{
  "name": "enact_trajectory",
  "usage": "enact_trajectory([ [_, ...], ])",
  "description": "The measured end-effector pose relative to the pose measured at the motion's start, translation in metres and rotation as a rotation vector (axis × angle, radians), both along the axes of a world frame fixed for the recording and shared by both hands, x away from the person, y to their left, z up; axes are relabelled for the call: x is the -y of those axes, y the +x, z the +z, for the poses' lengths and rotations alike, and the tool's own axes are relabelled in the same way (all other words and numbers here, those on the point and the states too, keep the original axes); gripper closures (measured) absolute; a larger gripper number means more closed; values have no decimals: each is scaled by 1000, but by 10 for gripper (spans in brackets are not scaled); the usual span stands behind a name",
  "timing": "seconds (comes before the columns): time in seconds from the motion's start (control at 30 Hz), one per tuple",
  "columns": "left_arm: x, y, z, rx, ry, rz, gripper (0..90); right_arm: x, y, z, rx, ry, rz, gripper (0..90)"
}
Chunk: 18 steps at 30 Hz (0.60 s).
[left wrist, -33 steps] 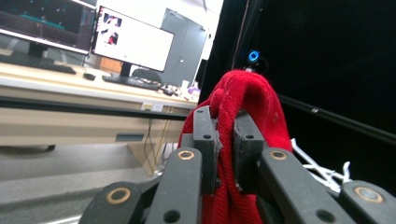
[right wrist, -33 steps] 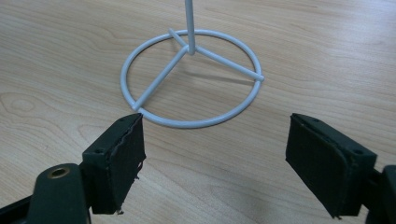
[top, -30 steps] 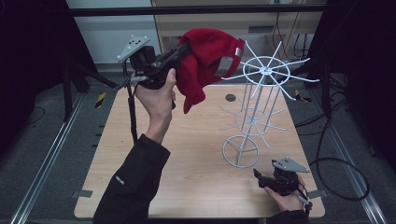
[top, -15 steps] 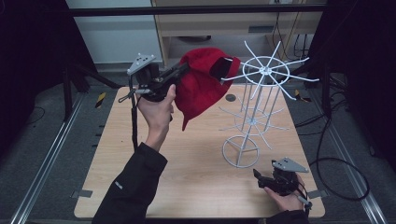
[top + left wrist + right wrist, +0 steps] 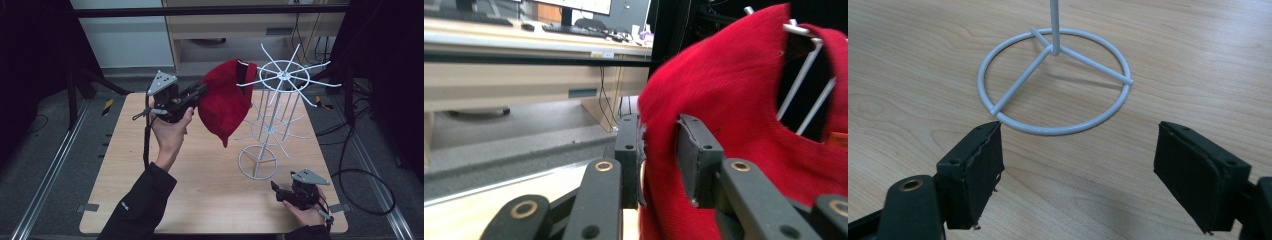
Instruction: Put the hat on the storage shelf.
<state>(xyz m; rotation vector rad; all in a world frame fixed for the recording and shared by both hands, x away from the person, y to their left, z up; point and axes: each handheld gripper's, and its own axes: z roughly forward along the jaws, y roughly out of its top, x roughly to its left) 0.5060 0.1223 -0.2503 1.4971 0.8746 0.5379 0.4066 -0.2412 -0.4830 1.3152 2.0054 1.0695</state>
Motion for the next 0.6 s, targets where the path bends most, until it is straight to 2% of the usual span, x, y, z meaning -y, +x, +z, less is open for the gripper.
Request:
enact_trajectory([
  [0.1, -7, -10, 0, 33, 16, 1, 658, 0, 0, 0, -4, 5, -2, 201],
  [0.13, -7, -10, 0, 33, 16, 1, 644, 0, 0, 0, -4, 5, -2, 201],
  [0.17, -12, -16, -1, 52, 28, 2, 632, 0, 0, 0, 1, -1, -1, 201],
  [0.33, -28, -31, -9, 75, 49, 8, 566, 0, -1, 0, -6, 6, -7, 201],
  [0.5, -54, -48, -37, 67, 70, 26, 493, 1, -1, 0, -3, 7, -13, 200],
  [0.6, -71, -53, -61, 23, 74, 37, 464, 1, -1, -1, -4, 7, -15, 199],
])
